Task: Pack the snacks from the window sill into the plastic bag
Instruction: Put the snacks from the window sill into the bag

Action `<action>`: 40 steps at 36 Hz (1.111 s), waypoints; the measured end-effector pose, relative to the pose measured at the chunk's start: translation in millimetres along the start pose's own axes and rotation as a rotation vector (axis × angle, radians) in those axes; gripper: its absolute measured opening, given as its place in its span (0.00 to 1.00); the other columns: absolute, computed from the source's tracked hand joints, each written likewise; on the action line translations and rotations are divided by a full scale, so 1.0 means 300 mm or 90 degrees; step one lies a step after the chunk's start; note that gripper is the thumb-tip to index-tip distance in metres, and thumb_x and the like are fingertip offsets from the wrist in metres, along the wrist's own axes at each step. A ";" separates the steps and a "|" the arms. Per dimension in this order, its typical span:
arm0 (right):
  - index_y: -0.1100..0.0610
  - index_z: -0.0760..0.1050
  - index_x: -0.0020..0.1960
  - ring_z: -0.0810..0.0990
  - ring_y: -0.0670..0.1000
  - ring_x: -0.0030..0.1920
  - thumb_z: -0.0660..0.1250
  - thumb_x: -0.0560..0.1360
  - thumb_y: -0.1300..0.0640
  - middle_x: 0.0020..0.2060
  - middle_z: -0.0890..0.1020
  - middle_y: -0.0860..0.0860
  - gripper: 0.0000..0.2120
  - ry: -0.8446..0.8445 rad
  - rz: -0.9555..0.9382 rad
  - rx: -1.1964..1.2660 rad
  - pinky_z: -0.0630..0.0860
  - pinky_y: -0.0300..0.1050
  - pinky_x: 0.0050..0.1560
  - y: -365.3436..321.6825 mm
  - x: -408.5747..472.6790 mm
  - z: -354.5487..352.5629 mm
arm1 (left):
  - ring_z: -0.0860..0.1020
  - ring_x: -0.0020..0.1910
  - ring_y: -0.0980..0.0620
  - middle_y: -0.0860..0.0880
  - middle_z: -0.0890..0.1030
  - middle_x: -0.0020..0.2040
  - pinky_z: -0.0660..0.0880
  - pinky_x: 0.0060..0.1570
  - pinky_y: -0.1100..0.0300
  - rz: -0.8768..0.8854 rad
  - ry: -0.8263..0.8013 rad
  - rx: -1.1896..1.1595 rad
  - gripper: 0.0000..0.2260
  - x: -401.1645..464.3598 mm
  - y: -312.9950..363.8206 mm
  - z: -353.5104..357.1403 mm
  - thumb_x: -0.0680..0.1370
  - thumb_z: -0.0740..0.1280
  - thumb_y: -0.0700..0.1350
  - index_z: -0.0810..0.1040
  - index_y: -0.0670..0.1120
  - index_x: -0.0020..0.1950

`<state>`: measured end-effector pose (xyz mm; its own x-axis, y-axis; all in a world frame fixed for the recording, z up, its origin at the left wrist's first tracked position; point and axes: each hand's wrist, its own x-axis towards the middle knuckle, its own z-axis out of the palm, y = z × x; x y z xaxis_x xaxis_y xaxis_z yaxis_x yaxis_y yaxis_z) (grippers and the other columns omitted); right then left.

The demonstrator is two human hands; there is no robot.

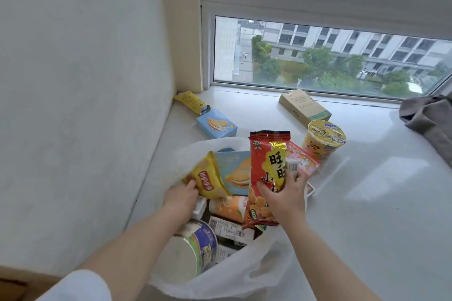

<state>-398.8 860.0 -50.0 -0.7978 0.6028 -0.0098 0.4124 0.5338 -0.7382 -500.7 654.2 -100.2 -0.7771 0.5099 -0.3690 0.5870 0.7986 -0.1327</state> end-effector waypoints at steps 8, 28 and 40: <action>0.46 0.69 0.62 0.70 0.51 0.59 0.73 0.67 0.43 0.59 0.63 0.50 0.27 -0.071 -0.077 -0.031 0.74 0.44 0.55 -0.031 -0.046 0.094 | 0.68 0.64 0.46 0.45 0.66 0.67 0.71 0.63 0.53 -0.037 -0.001 -0.126 0.28 0.013 0.013 0.005 0.71 0.67 0.56 0.70 0.45 0.68; 0.42 0.38 0.76 0.45 0.63 0.75 0.59 0.73 0.35 0.74 0.30 0.55 0.41 -0.320 -0.157 -0.518 0.51 0.60 0.71 -0.005 -0.128 0.273 | 0.62 0.70 0.50 0.55 0.66 0.72 0.65 0.65 0.52 -0.037 0.211 -0.256 0.20 0.061 0.087 -0.036 0.81 0.54 0.54 0.62 0.58 0.74; 0.54 0.78 0.50 0.65 0.51 0.64 0.62 0.76 0.51 0.63 0.73 0.50 0.09 -0.116 -0.166 -0.147 0.62 0.46 0.63 0.011 0.035 0.121 | 0.68 0.61 0.49 0.50 0.73 0.64 0.68 0.57 0.54 -0.062 0.280 -0.335 0.16 0.151 0.131 -0.150 0.80 0.54 0.42 0.71 0.50 0.67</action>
<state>-421.6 846.6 -77.0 -0.9453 0.3252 0.0239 0.2567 0.7874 -0.5605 -523.0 723.2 -80.8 -0.9059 0.4211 0.0443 0.4079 0.8399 0.3581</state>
